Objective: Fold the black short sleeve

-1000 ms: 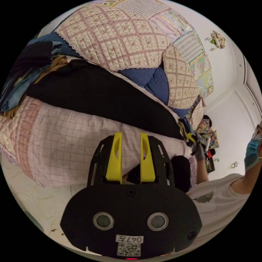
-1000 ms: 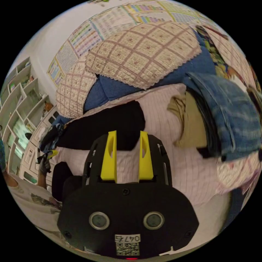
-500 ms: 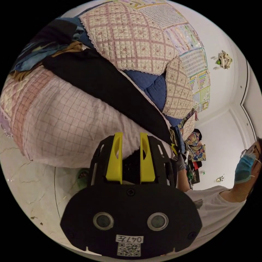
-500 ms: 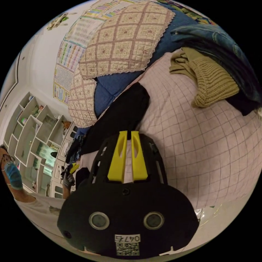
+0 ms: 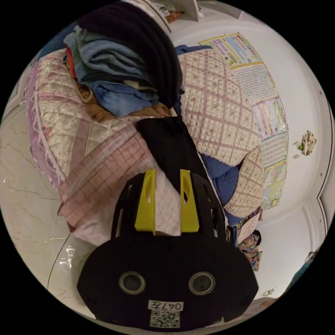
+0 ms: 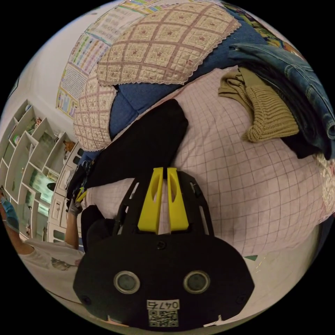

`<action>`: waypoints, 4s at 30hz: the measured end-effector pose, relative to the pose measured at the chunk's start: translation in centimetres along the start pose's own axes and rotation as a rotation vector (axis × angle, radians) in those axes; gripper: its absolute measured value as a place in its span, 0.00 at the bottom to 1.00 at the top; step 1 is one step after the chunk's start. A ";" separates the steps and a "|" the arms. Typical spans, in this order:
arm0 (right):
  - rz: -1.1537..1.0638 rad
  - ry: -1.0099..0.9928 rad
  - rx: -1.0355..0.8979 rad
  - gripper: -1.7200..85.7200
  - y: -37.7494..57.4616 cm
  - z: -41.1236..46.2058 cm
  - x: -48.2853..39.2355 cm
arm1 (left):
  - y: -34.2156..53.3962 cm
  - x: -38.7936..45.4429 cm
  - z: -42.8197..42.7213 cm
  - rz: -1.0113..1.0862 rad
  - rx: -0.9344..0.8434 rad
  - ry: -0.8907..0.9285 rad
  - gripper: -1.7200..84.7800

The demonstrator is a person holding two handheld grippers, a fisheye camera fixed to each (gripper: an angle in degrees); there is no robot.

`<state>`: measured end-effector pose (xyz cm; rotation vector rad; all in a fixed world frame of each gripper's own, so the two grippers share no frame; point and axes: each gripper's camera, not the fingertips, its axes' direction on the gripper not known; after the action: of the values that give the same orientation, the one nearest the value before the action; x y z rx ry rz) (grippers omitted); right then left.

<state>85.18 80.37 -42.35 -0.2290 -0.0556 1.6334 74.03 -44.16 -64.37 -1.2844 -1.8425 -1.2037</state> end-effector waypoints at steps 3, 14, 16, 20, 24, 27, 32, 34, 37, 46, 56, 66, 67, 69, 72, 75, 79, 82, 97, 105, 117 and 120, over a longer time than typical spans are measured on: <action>0.017 0.088 0.011 0.04 1.3 2.8 -2.6 | -1.6 -2.3 0.7 -0.014 -0.021 0.013 0.14; -1.070 -0.069 -0.065 0.04 0.4 27.3 -41.6 | -1.5 -10.0 0.0 0.038 0.014 0.067 0.05; -1.252 -0.260 -0.101 0.04 1.1 33.3 -47.6 | -1.1 -12.2 -0.1 0.014 0.022 0.130 0.02; -1.395 -0.443 -0.119 0.04 1.3 47.4 -58.2 | -0.8 -15.4 -0.7 -0.001 0.027 0.220 0.01; -1.463 -0.353 -0.270 0.05 1.1 58.9 -64.8 | -1.3 -17.8 -0.8 -0.010 0.019 0.288 0.01; -1.486 -0.315 -0.389 0.05 1.3 66.2 -68.3 | -1.7 -18.6 -1.0 0.003 0.025 0.296 0.01; -1.599 -0.189 -0.480 0.07 3.3 75.1 -72.1 | -3.0 -19.8 -1.0 0.003 0.022 0.341 0.01; -1.629 -0.178 -0.523 0.07 4.1 77.2 -72.8 | -3.6 -19.8 -1.0 0.005 0.021 0.340 0.01; -1.663 -0.165 -0.498 0.03 5.1 79.2 -73.4 | -4.7 -19.7 -1.1 0.011 0.022 0.339 0.01; -1.349 0.079 -0.341 0.03 3.8 83.6 -71.6 | -9.4 -17.7 -0.6 0.021 0.017 0.331 0.01; -1.220 -0.084 -0.015 0.02 4.7 67.5 -65.1 | -16.2 -12.5 0.4 0.017 0.017 0.354 0.01; -0.786 -0.268 -0.060 0.01 11.2 51.8 -43.0 | -24.1 -3.0 1.8 -0.110 0.038 0.428 0.05; -0.726 -0.277 -0.064 0.01 11.2 50.9 -40.7 | -24.7 -1.9 1.6 -0.112 0.047 0.406 0.05; -0.633 -0.342 -0.059 0.01 10.3 49.5 -38.0 | -26.6 4.5 0.6 -0.058 0.094 0.261 0.02; -0.603 -0.465 -0.009 0.00 8.3 46.2 -35.5 | -28.2 16.0 0.4 0.096 0.145 0.089 0.01; -0.628 -0.471 0.055 0.01 7.7 43.2 -33.7 | -28.9 29.9 3.1 0.334 0.135 -0.016 0.01; -0.613 -0.423 0.082 0.01 7.0 39.8 -30.4 | -26.0 47.7 9.8 0.728 0.038 -0.011 0.01; -0.529 -0.370 0.173 0.01 6.2 36.6 -27.5 | -20.2 59.9 17.6 1.020 -0.183 0.003 0.01; -0.294 -0.238 0.191 0.04 4.7 30.5 -20.1 | -3.5 78.4 34.9 1.411 -0.481 -0.351 0.02; -0.302 -0.197 0.250 0.04 5.7 28.0 -19.7 | -6.2 80.9 30.1 1.488 -0.611 -0.192 0.02; -1.149 0.073 -0.468 0.05 13.3 35.7 -30.1 | -20.4 74.8 22.5 1.419 -0.352 -0.489 0.10; -1.193 0.108 -0.538 0.06 14.7 37.5 -30.8 | -21.7 74.6 22.8 1.465 -0.330 -0.520 0.10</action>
<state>65.77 52.57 -4.67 -0.5620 -0.4612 0.3873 27.33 3.75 -18.72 -2.5383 -0.4544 -0.3069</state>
